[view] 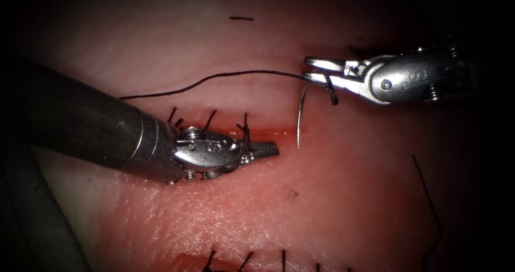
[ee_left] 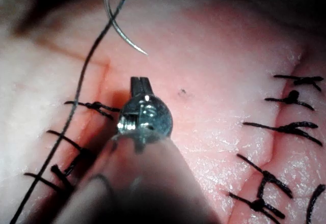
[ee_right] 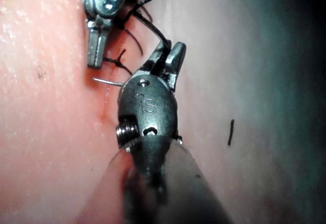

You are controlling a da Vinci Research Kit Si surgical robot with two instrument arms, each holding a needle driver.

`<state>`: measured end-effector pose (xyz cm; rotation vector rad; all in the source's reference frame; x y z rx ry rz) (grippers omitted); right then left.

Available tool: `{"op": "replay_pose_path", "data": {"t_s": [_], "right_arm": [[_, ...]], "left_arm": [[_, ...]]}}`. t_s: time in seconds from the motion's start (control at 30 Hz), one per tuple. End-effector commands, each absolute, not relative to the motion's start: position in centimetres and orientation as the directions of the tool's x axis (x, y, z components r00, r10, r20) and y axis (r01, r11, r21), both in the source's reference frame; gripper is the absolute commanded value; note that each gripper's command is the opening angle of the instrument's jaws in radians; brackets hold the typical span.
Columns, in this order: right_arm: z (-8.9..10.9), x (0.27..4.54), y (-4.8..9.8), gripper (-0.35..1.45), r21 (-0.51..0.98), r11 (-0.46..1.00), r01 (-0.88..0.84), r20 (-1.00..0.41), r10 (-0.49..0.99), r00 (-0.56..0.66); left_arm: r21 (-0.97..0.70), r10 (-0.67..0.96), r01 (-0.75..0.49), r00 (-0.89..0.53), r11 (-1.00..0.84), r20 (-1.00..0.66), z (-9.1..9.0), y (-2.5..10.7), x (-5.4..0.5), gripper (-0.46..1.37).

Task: Wound Closure
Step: Press the tissue with the left gripper

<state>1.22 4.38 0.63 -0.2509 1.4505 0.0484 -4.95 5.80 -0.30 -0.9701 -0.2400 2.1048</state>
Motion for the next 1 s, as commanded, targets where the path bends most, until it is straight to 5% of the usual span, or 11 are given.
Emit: {"op": "replay_pose_path", "data": {"t_s": [0.03,0.4,1.0], "right_arm": [[0.65,1.23,4.39,-0.35,-0.154,0.968,-0.199,-0.983,-0.131,0.125],[0.92,1.25,4.31,-0.35,-0.283,0.93,-0.233,-0.958,-0.26,0.123],[1.12,1.28,4.31,-0.35,-0.397,0.872,-0.285,-0.918,-0.374,0.135]], "left_arm": [[-0.463,0.728,-0.58,-0.397,-0.671,-0.559,-0.28,5.8,-4.96,-0.24],[-0.466,0.737,-0.579,-0.434,-0.669,-0.518,0.0,5.7,-4.95,-0.06],[-0.469,0.748,-0.586,-0.46,-0.661,-0.479,0.32,5.53,-4.95,-0.09]]}}
